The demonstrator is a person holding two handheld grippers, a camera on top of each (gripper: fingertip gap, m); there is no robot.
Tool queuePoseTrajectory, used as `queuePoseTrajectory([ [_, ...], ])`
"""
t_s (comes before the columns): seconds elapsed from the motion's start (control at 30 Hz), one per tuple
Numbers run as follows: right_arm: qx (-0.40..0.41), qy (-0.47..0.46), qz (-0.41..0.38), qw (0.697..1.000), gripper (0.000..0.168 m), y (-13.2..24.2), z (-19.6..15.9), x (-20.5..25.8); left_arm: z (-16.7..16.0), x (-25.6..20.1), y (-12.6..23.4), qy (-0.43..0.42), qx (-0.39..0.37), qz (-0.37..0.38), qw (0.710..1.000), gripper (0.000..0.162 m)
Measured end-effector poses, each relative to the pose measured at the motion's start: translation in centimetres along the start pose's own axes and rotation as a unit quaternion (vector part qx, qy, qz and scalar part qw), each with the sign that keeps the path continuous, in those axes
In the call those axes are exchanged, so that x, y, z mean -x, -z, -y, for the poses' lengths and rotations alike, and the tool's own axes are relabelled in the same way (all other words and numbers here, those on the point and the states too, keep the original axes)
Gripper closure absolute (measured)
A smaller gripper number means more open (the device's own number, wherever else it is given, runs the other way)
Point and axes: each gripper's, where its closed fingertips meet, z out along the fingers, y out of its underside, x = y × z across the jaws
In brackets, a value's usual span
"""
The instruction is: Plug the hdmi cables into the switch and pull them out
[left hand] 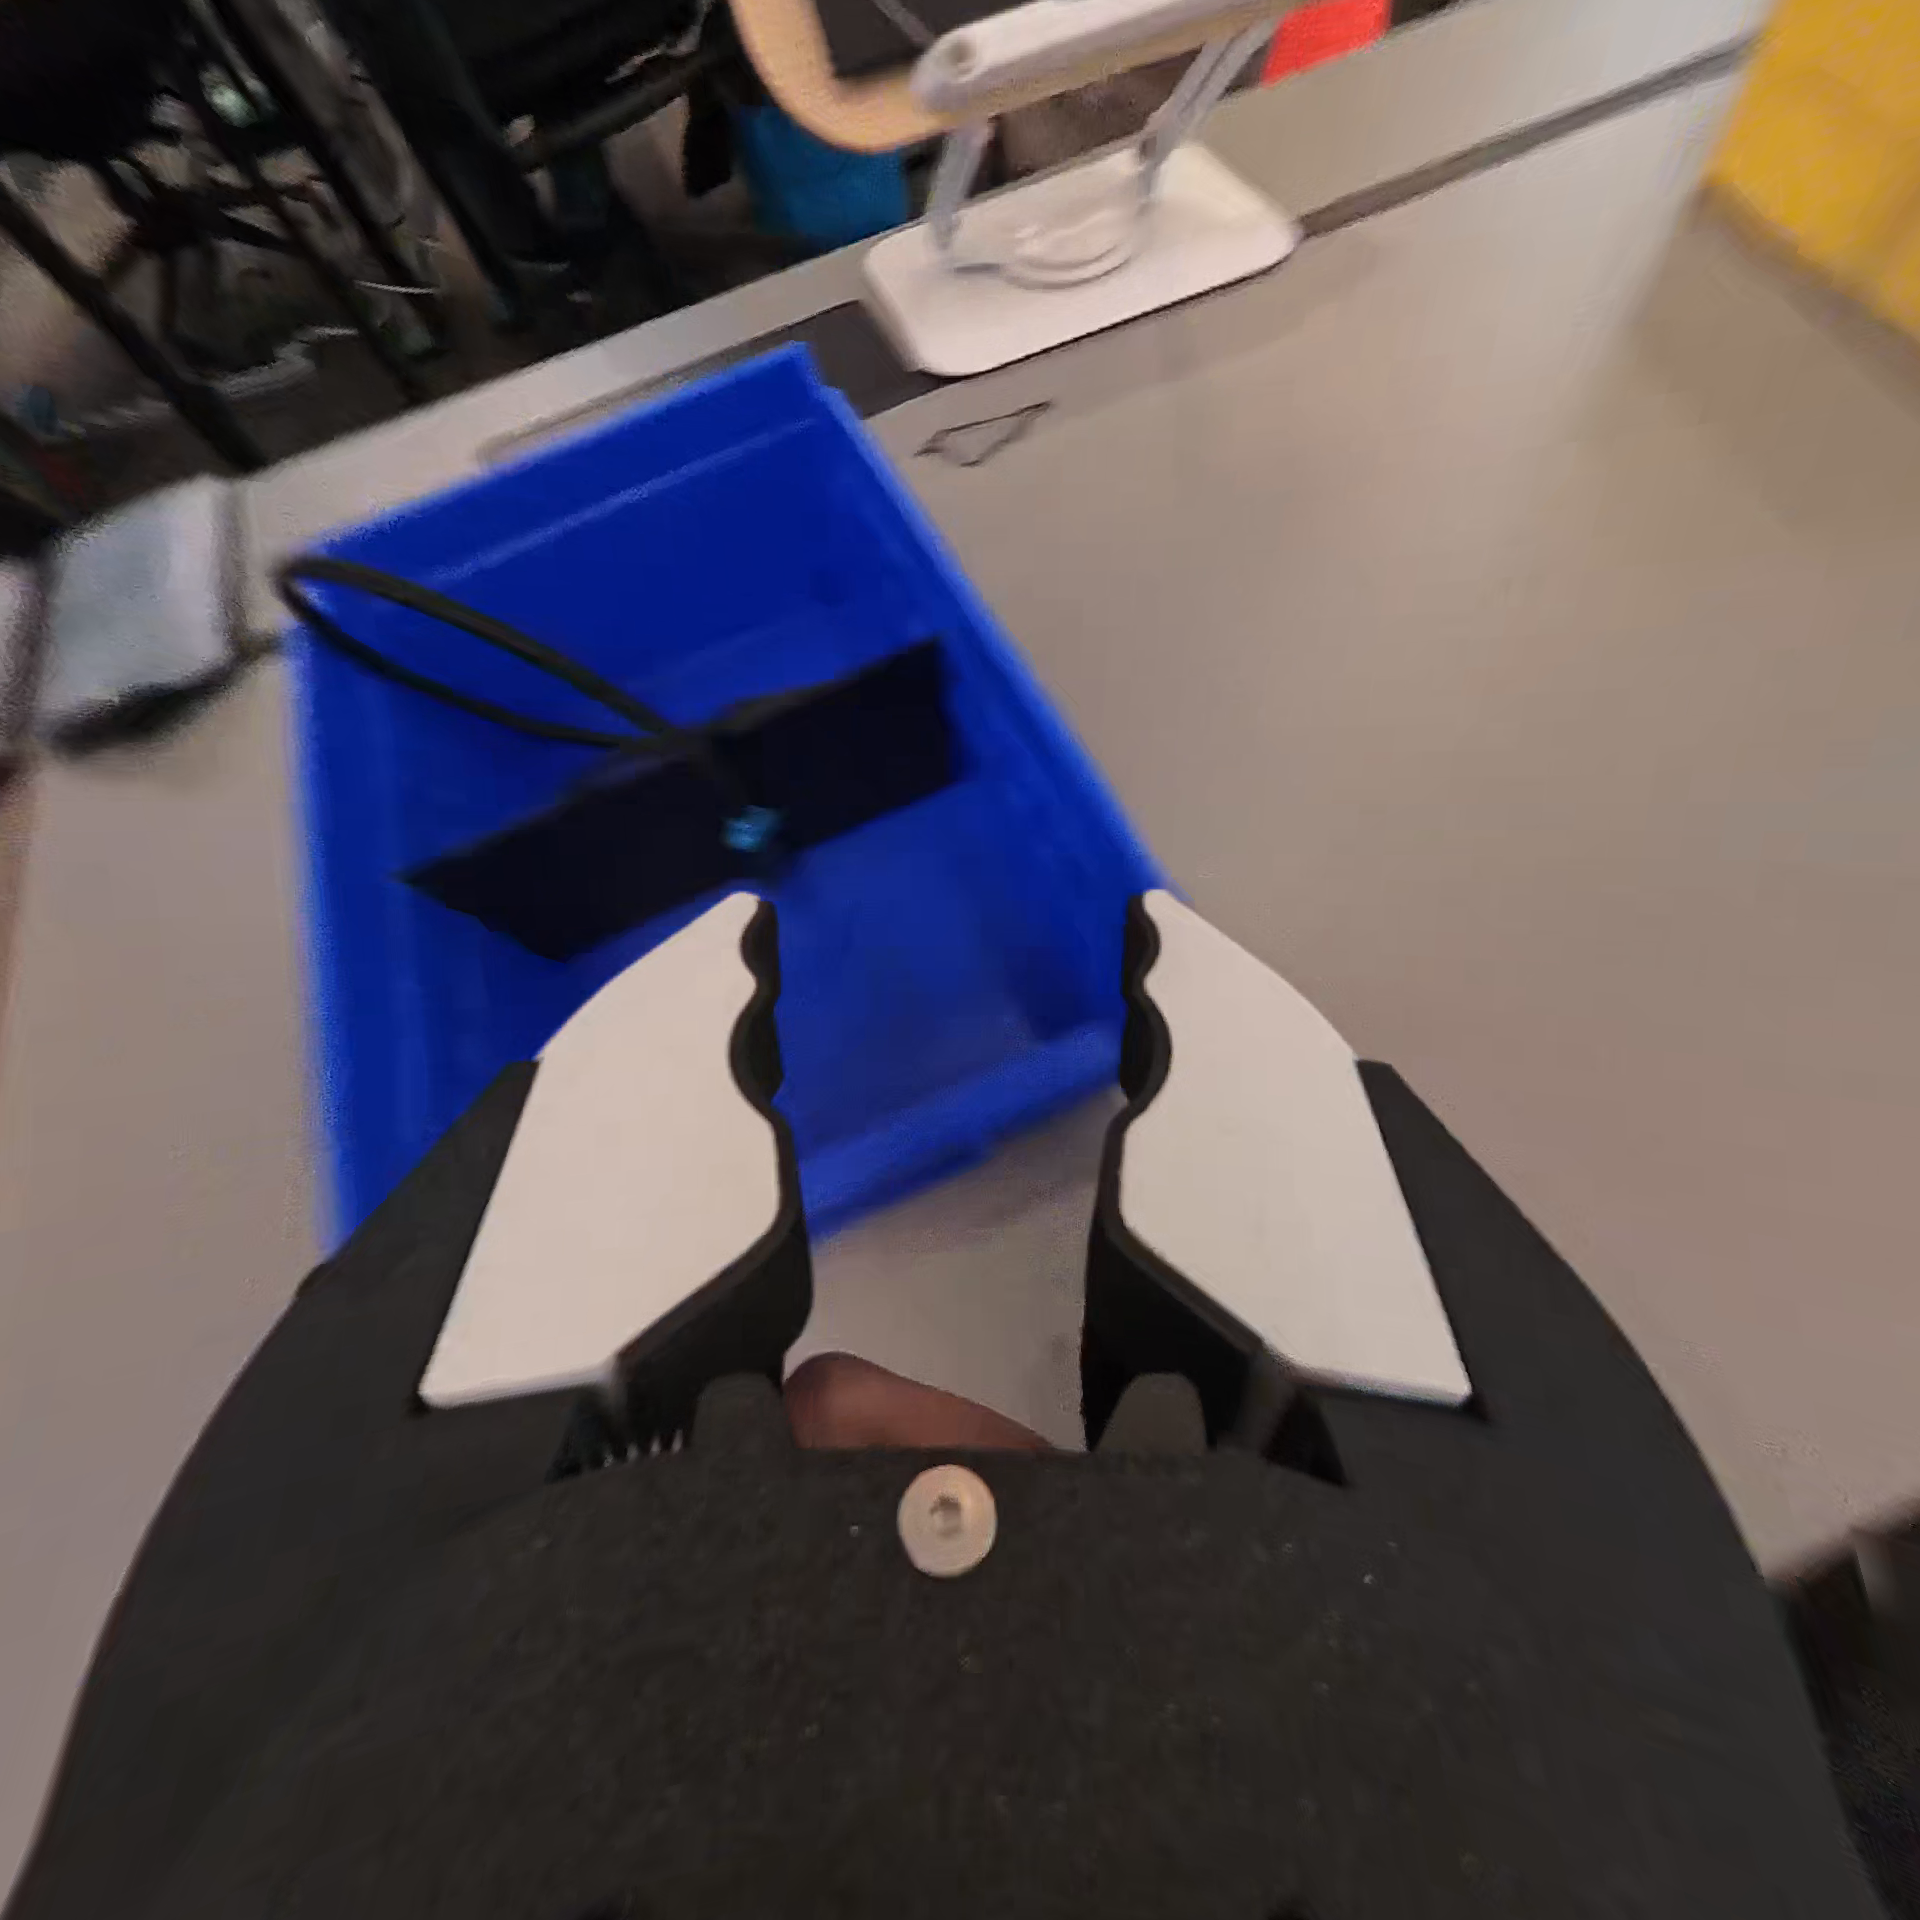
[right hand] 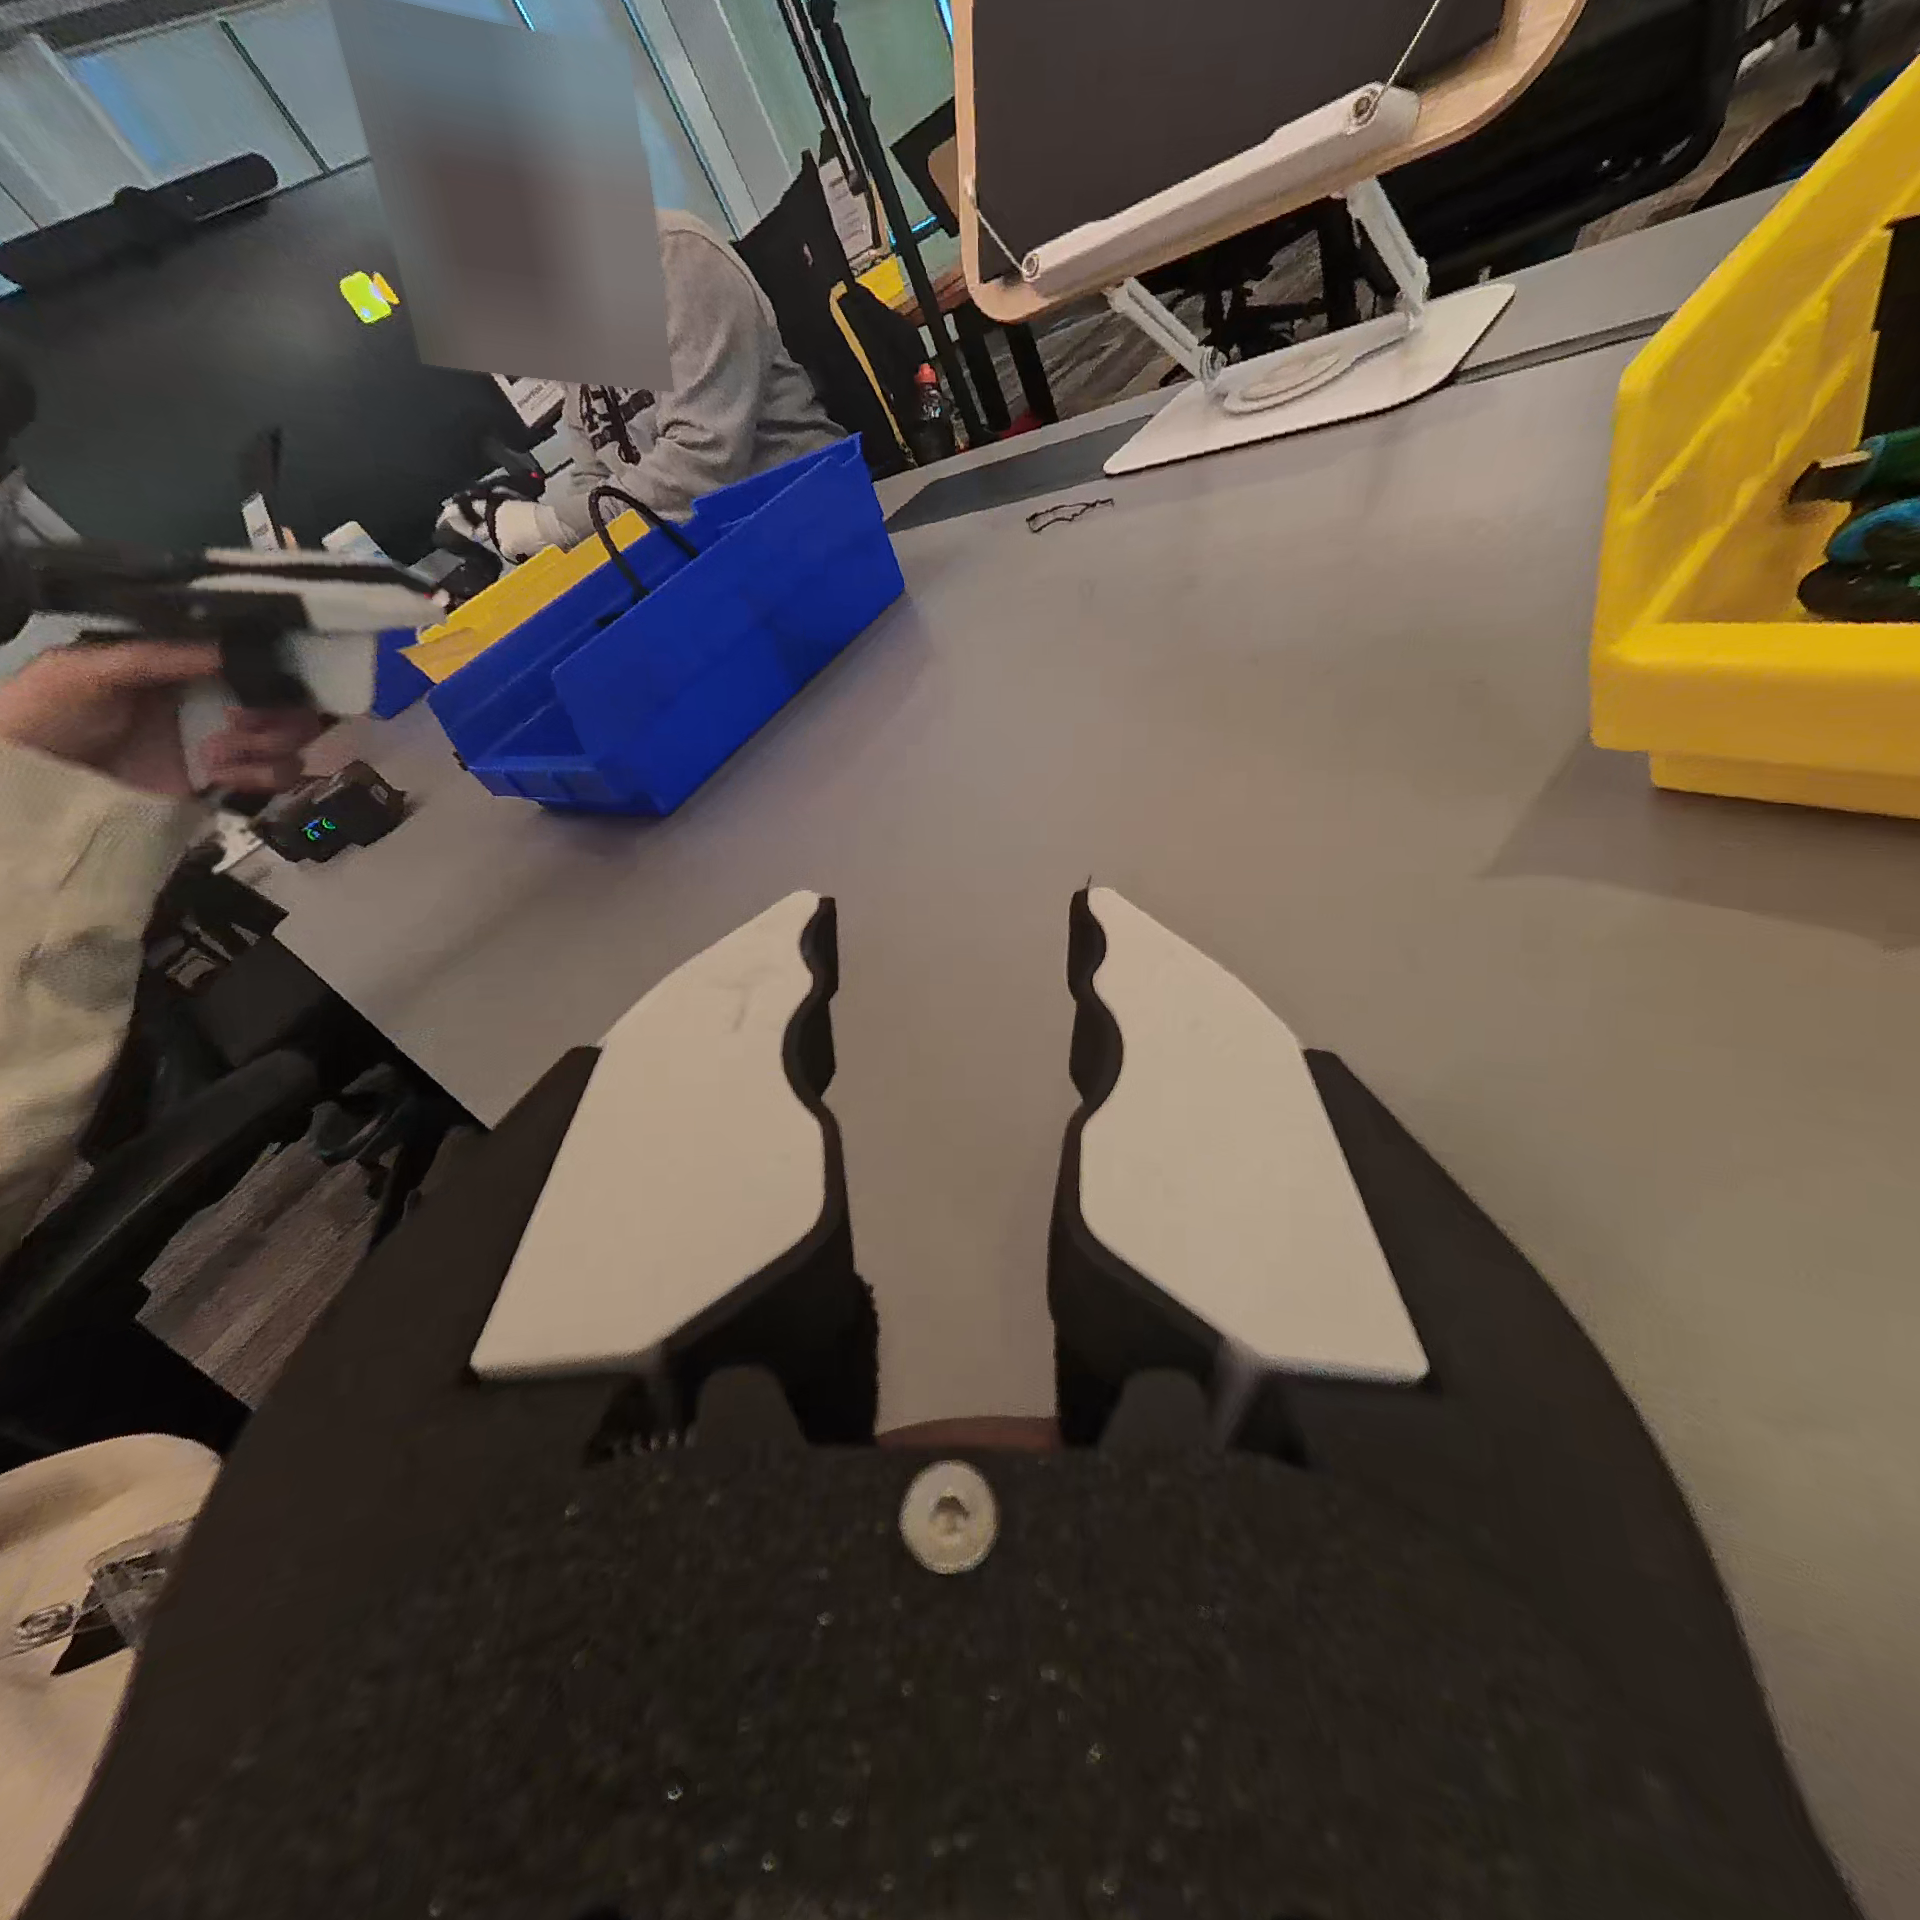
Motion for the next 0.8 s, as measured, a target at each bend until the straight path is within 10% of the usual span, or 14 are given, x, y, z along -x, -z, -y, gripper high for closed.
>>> queuePoseTrajectory([
  [0.33, 0.029, -0.038, 0.035, 0.998, 0.126, -1.2, -1.1, 0.1, -1.5, 9.3, -12.4, 0.002, 0.160, -0.040, 0.986, 0.092],
  [0.4, 0.041, -0.048, 0.032, 0.998, 0.126, -1.3, -1.5, -0.3, -2.0, 7.9, -13.7, -0.006, 0.158, -0.092, 0.983, 0.111],
  [0.5, 0.044, -0.065, 0.038, 0.996, 0.126, -1.3, -1.7, -0.5, -1.7, 6.8, -13.5, -0.002, 0.156, -0.145, 0.977, 0.145],
  [0.8, 0.047, -0.069, 0.049, 0.995, 0.127, -1.1, -1.8, 0.0, 3.9, 7.3, -10.3, -0.039, 0.085, -0.162, 0.982, 0.152],
])
